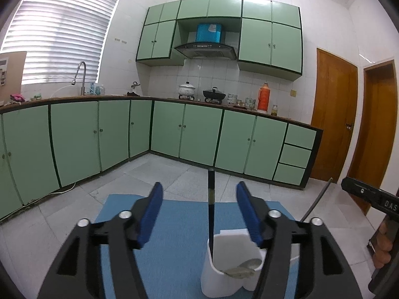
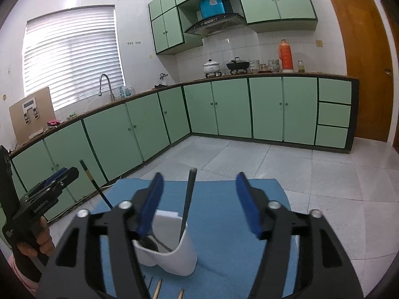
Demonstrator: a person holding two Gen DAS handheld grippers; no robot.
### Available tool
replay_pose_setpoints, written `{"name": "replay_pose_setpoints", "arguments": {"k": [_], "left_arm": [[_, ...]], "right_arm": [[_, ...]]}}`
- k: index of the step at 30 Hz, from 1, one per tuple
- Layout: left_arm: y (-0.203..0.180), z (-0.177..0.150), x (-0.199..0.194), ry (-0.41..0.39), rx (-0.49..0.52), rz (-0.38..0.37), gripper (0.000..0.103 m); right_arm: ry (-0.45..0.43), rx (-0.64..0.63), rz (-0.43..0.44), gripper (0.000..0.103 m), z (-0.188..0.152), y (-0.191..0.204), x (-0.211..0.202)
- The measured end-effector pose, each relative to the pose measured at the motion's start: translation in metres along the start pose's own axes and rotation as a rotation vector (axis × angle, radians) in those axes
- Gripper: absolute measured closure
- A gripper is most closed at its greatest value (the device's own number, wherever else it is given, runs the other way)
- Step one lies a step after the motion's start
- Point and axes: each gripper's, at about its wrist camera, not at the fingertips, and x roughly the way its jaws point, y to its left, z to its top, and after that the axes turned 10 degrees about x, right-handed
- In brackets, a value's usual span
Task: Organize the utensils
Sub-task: 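Move both tools back down toward the remaining chopsticks on the cloth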
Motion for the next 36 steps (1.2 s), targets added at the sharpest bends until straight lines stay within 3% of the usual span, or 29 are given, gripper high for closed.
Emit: {"name": "replay_pose_setpoints", "arguments": {"k": [6,11,19,36], "left_arm": [[-0.001,-0.015,-0.028,-0.003,-0.003,-0.001,0.019],[-0.011,-0.041,-0.056,0.022,0.013,-0.012,0.013],[-0.034,-0.092,-0.095,0.082,0.056,-0.012,0.012],[-0.068,-0.204,-0.168,0.187,0.117,0.031,0.013]], "right_arm": [[-0.022,-0.019,-0.013,0.016,-0.024,-0.002,-0.026],[-0.022,-0.034,-0.017,0.01,-0.058,-0.002,-0.049],[0.031,-0.041,-0.014,0.009,-0.117,0.003,-0.082],[0.075,-0.031,-0.112,0.01,-0.248,0.014,-0.139]]}}
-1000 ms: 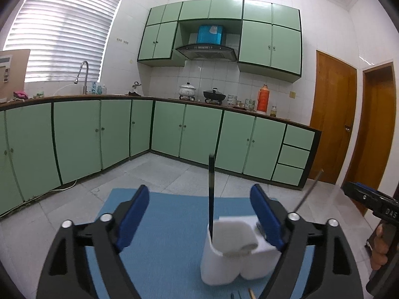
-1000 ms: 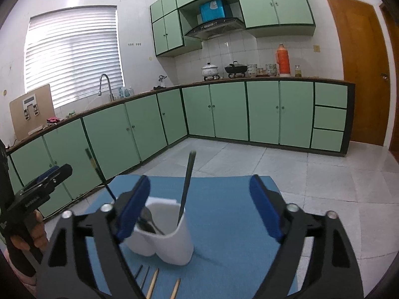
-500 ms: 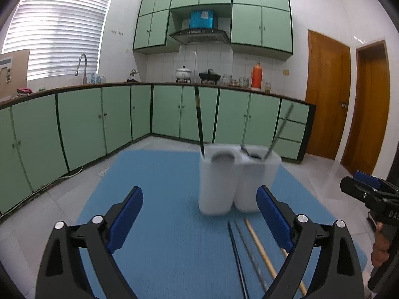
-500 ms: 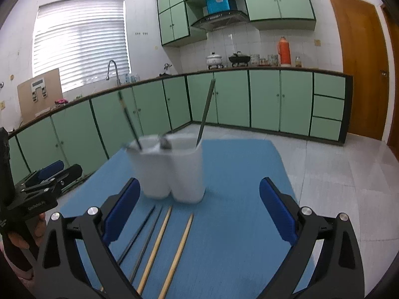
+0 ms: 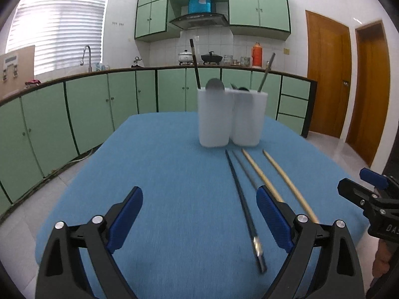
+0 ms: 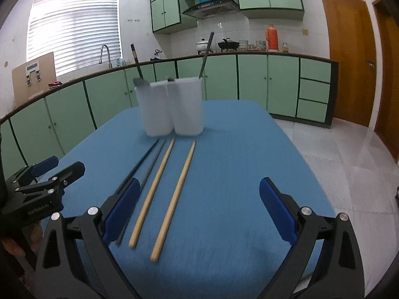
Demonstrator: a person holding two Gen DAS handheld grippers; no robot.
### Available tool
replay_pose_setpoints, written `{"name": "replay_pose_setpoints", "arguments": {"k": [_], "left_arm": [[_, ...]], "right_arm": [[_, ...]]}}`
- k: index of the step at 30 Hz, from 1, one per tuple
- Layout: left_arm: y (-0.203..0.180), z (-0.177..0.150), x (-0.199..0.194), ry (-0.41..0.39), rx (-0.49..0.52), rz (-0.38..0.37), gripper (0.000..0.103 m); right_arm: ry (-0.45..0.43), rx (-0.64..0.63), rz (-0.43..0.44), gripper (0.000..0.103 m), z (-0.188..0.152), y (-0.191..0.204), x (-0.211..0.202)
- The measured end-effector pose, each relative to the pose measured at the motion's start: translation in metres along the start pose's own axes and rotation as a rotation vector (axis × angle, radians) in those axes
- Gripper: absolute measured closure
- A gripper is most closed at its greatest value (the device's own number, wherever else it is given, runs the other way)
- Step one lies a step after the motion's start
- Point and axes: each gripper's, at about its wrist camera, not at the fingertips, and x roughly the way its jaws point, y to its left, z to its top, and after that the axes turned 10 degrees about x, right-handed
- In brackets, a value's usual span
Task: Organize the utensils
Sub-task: 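Move both tools back down toward the remaining chopsticks on the cloth, then grasp a bamboo chopstick with the right tool while the left tool grasps a black chopstick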
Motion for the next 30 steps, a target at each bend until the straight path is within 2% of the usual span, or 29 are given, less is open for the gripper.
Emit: {"name": "replay_pose_setpoints", "arguments": {"k": [2,6,10,12,16,21,30], "left_arm": [[-0.002,-0.007,-0.004,0.004,0.005,0.001,0.013],[-0.005,-0.02,-0.013,0.001,0.006,0.015,0.013],[-0.002,-0.029,-0.02,0.002,-0.011,0.02,0.013],[-0.002,-0.034,-0.023,0.005,-0.012,0.022,0.013],[-0.005,-0.037,-0.027,0.006,-0.007,0.025,0.013],[-0.007,-0.042,-0.031,0.011,-0.006,0.02,0.013],[-0.009,-0.046,-0.035,0.013,-0.005,0.016,0.013]], "right_arm": [[-0.009,-0.007,-0.012,0.01,-0.01,0.001,-0.005],[-0.01,-0.025,-0.029,0.022,-0.032,0.005,-0.011],[-0.03,-0.045,-0.045,0.029,-0.046,0.01,-0.015],[-0.03,-0.054,-0.049,0.037,-0.053,0.013,-0.015],[-0.046,-0.056,-0.045,0.048,-0.061,0.017,-0.014],[-0.044,-0.054,-0.04,0.067,-0.071,0.022,-0.01],[-0.06,-0.064,-0.047,0.084,-0.076,0.026,-0.005]]}}
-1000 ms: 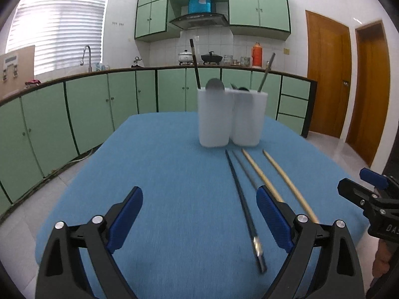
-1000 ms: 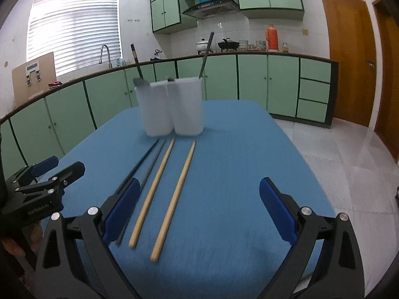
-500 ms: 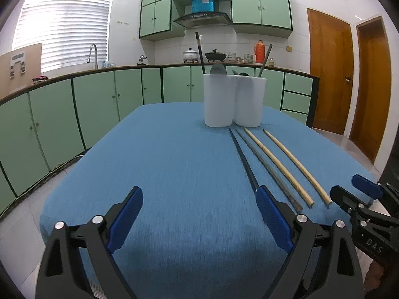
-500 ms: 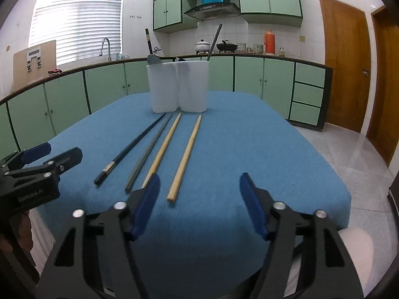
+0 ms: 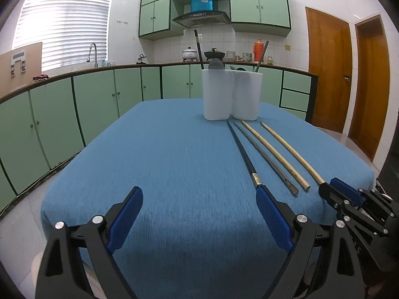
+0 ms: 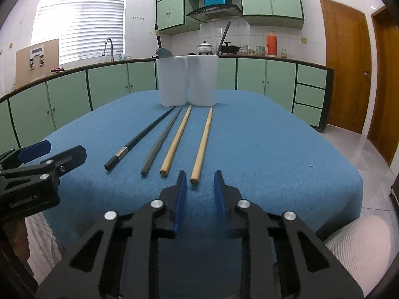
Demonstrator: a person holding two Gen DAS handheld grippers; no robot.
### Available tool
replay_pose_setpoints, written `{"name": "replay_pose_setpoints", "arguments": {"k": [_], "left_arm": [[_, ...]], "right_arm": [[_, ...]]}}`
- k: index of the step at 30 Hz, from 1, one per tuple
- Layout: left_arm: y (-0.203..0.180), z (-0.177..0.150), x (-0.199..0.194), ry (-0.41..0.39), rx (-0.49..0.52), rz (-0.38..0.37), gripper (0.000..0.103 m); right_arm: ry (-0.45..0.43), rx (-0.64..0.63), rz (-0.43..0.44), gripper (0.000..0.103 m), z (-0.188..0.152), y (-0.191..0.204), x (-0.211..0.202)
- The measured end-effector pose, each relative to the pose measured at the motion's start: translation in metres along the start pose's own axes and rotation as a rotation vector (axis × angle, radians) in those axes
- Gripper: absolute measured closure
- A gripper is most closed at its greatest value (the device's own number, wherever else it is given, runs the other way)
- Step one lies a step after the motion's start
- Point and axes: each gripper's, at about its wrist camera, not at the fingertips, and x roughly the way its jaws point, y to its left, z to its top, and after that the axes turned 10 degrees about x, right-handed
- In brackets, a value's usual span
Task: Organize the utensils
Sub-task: 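Grasp a bamboo chopstick with the right tool while the left tool grasps a black chopstick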
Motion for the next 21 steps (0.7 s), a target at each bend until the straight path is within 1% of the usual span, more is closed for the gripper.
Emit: {"name": "replay_pose_setpoints", "arguments": {"k": [3,10,12,17,19,21], "left_arm": [[-0.002,0.002,0.001,0.003,-0.003,-0.001,0.013],[-0.003,0.001,0.003,0.003,-0.003,-0.004,0.013],[-0.004,0.0,0.003,0.003,-0.002,-0.006,0.013],[-0.008,0.002,0.005,0.002,-0.004,-0.021,0.013],[-0.011,0.004,0.007,0.003,0.0,-0.033,0.016],[-0.015,0.005,0.009,0.005,0.007,-0.045,0.021]], "right_arm": [[-0.007,0.002,-0.003,0.088,-0.002,0.0,0.0],[-0.027,-0.02,-0.018,0.091,-0.005,0.002,0.004],[-0.029,-0.028,-0.021,0.096,-0.006,0.002,0.004],[-0.039,-0.019,-0.026,0.097,-0.006,-0.003,0.002],[-0.046,-0.006,-0.026,0.097,-0.005,-0.007,-0.001],[-0.054,-0.002,-0.025,0.097,-0.004,-0.01,-0.004]]}}
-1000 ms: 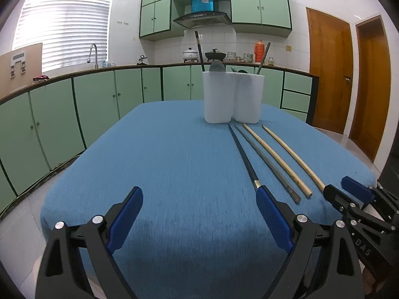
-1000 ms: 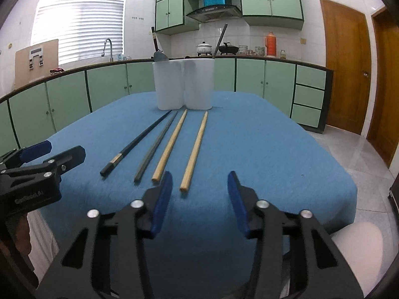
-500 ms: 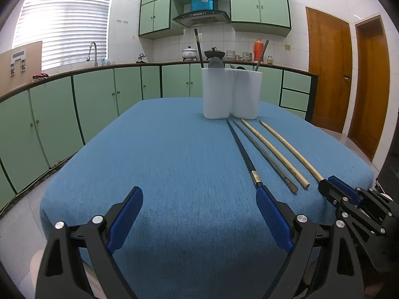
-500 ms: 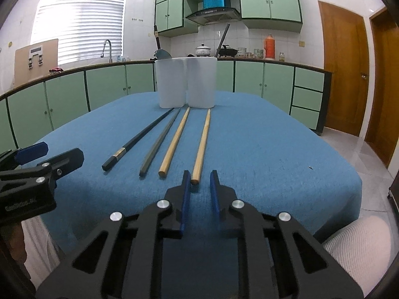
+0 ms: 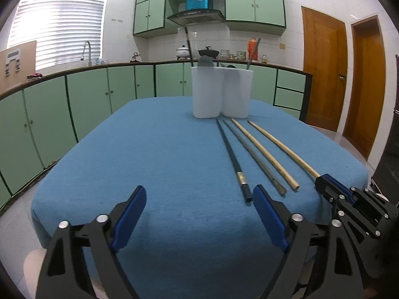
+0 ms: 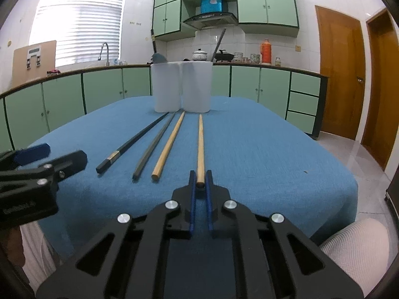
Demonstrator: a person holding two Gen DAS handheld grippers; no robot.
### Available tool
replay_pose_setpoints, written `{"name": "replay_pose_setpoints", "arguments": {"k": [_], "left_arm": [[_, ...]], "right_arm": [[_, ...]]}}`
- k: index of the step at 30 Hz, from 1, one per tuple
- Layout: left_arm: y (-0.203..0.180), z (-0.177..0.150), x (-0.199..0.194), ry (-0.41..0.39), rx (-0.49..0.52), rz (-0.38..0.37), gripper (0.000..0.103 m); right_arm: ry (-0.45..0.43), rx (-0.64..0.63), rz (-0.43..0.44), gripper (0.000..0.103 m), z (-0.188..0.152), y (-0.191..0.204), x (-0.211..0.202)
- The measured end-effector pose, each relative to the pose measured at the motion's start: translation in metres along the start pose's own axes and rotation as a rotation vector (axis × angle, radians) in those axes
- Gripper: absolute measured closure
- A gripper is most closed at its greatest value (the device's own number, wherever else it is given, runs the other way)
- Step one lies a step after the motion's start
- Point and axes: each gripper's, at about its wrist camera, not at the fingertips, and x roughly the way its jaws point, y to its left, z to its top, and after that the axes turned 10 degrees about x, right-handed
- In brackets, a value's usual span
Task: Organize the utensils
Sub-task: 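Grasp a bamboo chopstick with the right tool while the left tool grasps a black chopstick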
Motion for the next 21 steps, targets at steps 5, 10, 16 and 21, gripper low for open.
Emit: {"name": "replay_pose_setpoints", "arguments": {"k": [5,10,16,21], "left_arm": [[-0.013,0.001,0.01,0.022,0.018,-0.034,0.032],[-0.023,-0.001,0.016,0.028,0.035,-0.026,0.044],[-0.028,0.001,0.018,0.023,0.038,-0.023,0.065],[-0.032,0.0,0.017,0.012,0.027,-0.01,0.068]], "right_arm": [[-0.003,0.006,0.003,0.097,0.0,-0.004,-0.003],[-0.001,0.016,0.007,0.097,0.0,-0.007,-0.004],[0.0,0.029,0.011,0.097,0.0,-0.009,-0.005],[0.0,0.036,0.014,0.097,-0.001,-0.01,-0.005]]}}
